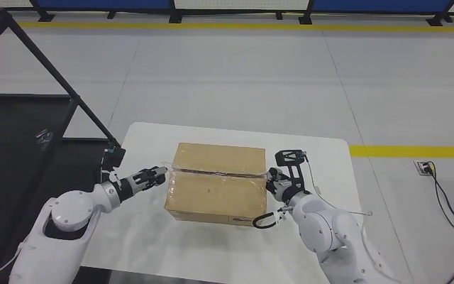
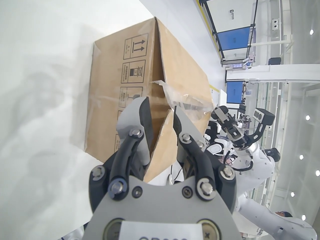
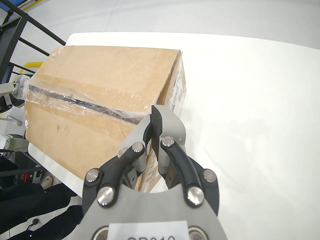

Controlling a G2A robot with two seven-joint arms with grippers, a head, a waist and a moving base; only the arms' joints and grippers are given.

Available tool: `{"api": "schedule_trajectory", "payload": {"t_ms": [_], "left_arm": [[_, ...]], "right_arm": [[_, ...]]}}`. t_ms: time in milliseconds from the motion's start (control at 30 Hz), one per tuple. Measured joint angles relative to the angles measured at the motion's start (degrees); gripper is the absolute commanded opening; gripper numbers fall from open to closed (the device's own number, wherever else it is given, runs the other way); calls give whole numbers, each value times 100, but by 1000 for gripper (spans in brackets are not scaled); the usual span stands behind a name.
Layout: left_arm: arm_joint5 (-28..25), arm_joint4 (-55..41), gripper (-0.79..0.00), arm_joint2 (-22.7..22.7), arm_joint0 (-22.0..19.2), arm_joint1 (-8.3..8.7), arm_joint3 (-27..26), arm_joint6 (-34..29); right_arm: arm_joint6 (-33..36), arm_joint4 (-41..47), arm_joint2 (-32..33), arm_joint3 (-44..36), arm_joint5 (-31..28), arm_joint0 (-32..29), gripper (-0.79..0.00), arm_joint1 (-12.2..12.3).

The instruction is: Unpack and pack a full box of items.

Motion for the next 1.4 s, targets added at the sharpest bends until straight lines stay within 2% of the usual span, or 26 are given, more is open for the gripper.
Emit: {"api": "schedule_trajectory", "payload": {"t_ms": [467, 600, 867, 967, 1067, 1200, 1333, 1400], "left_arm": [[501, 436, -591, 12, 133, 20, -194, 342], [539, 529, -585, -46, 203, 23, -385, 568], [354, 394, -554, -454, 584, 3, -1264, 1632], [89, 173, -514, -500, 747, -5, -1685, 1598], [-176, -54, -505, -448, 811, -8, -1923, 1259], [-333, -180, -511, -178, 621, -33, -1738, 875], [-410, -800, -511, 255, 159, -116, -1080, 499], [-421, -808, -514, 443, -55, -148, -740, 420]], "right_arm": [[15, -62, 48, -52, -51, -54, -785, -39], [15, -78, 56, -58, -60, -63, -785, -50], [13, -102, 64, -64, -58, -72, -785, -78], [19, -108, 67, -56, -58, -70, -785, -88], [31, -114, 72, -48, -59, -68, -785, -97], [50, -114, 81, -45, -74, -56, -785, -109], [86, -121, 82, -44, -84, -25, -785, -123], [110, -122, 79, -34, -77, -5, -785, -131]]}}
